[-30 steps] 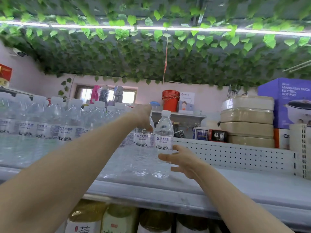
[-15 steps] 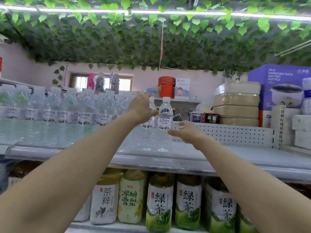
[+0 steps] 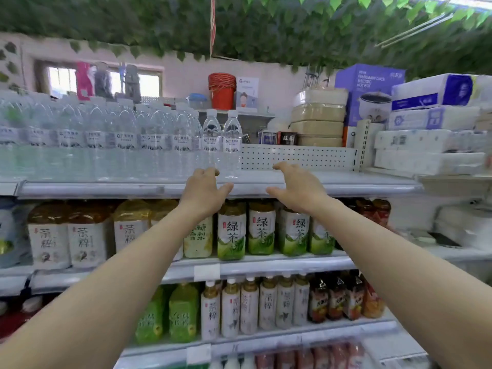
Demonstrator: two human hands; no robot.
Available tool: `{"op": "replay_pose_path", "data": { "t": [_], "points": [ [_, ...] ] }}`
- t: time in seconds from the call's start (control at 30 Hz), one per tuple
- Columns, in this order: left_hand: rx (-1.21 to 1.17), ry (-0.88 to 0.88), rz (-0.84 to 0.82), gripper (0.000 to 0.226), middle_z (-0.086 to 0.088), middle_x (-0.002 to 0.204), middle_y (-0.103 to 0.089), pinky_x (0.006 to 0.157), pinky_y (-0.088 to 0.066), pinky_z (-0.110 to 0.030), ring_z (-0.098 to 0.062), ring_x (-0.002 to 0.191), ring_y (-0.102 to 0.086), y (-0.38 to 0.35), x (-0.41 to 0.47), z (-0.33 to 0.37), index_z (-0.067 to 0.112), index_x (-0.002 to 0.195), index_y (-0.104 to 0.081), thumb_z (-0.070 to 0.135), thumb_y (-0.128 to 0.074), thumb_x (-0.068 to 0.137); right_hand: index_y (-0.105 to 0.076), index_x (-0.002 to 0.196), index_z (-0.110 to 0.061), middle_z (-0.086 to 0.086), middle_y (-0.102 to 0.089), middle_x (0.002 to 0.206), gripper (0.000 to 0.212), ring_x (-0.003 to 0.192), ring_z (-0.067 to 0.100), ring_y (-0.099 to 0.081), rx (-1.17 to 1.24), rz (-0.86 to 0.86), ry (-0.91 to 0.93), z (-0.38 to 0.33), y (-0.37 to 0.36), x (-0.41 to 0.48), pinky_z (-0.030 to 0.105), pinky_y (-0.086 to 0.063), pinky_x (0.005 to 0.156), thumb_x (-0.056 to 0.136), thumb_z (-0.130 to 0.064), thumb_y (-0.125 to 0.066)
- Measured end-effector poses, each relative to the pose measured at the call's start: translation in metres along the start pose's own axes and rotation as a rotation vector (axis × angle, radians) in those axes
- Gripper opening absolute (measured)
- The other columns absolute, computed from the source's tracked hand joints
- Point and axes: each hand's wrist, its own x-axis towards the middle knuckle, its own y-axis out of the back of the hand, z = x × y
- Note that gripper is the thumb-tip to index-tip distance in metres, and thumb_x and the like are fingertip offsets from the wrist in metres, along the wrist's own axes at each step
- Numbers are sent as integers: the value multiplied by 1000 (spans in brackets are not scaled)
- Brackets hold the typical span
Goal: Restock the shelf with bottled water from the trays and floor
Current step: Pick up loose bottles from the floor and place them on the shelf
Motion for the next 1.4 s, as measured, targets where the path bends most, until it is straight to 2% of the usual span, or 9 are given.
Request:
{"op": "replay_pose_path", "data": {
  "t": [0.17, 0.4, 0.6, 0.73, 0.97, 1.17, 1.27, 1.4],
  "points": [
    [63, -43, 4, 58, -14, 142, -45, 109, -39, -43, -32, 133, -40, -21, -59, 6, 10, 142, -45, 42, -60, 96, -38, 152, -22, 9, -48, 149, 67, 137, 29, -44, -81, -26, -17, 9, -2, -62, 45, -47, 105, 95, -45, -65],
    [69, -73, -70, 60, -11, 143, -43, 108, -39, -43, -31, 133, -38, -56, -109, 18, 12, 140, -45, 41, -66, 91, -37, 153, -24, 9, -47, 149, 70, 135, 31, -45, -84, -108, -45, 33, -18, -110, 46, -48, 103, 93, -45, -67],
    [53, -47, -127, 58, -9, 141, -45, 102, -40, -41, -30, 131, -39, -99, -121, 29, 12, 140, -45, 48, -57, 95, -37, 154, -24, 6, -47, 152, 66, 139, 26, -42, -45, -146, -73, 74, -43, -123, 42, -46, 104, 98, -49, -60],
    [17, 39, -168, 58, -8, 141, -45, 105, -41, -44, -28, 133, -38, -142, -125, 37, 13, 140, -47, 54, -47, 98, -39, 152, -24, 7, -46, 152, 59, 140, 27, -42, 0, -211, -111, 108, -68, -129, 45, -46, 105, 101, -52, -50],
    [52, 138, -245, 56, -11, 134, -50, 103, -41, -43, -31, 125, -45, -226, -138, 47, 11, 131, -53, 55, -48, 97, -37, 153, -23, 5, -46, 151, 61, 138, 26, -43, 17, -329, -92, 178, -106, -136, 43, -47, 98, 102, -53, -49],
    [52, 260, -345, 60, -10, 148, -42, 106, -41, -45, -31, 134, -40, -296, -170, 38, 13, 141, -47, 55, -44, 99, -40, 152, -20, 9, -49, 148, 61, 136, 31, -44, 18, -452, -67, 232, -167, -156, 45, -46, 103, 101, -52, -50],
    [58, 370, -456, 58, -10, 146, -41, 106, -39, -46, -31, 135, -37, -339, -211, 16, 13, 141, -46, 54, -44, 100, -38, 152, -20, 11, -45, 151, 59, 139, 32, -40, 24, -606, -102, 254, -220, -185, 44, -42, 105, 102, -50, -50],
    [30, 515, -554, 56, -16, 135, -51, 103, -41, -45, -36, 126, -46, -390, -287, -31, 9, 132, -55, 53, -49, 98, -39, 152, -17, 15, -45, 152, 58, 140, 35, -41, 86, -816, -150, 270, -299, -250, 44, -40, 108, 103, -46, -49]
  ]
}}
